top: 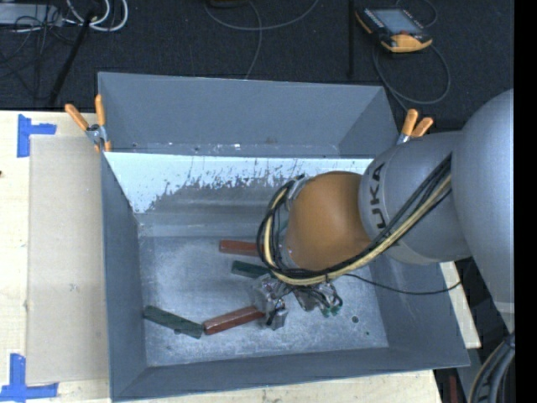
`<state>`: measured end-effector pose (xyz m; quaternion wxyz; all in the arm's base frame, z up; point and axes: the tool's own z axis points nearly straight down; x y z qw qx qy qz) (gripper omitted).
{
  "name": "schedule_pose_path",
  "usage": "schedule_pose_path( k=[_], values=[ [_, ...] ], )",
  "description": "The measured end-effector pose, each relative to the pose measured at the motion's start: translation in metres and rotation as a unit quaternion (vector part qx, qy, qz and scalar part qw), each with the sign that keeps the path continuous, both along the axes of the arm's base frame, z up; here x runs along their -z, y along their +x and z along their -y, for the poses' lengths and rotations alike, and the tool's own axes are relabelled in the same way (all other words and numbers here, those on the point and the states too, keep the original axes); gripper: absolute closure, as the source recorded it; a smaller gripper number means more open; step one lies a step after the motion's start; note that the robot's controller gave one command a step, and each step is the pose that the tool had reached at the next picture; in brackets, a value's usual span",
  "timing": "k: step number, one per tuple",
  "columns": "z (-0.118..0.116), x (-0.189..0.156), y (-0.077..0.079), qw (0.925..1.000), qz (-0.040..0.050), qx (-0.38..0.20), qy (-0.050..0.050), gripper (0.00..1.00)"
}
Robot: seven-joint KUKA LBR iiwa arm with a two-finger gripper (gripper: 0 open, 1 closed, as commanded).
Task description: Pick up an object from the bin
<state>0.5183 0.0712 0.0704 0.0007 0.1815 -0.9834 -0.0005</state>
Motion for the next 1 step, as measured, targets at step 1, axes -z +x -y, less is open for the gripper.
schedule_pose_path(
  k=[1],
  values=[
    [-0.0099,-0.1363,-0.034,0.9999,0.004,-0.009,0.0,1.0]
  ],
)
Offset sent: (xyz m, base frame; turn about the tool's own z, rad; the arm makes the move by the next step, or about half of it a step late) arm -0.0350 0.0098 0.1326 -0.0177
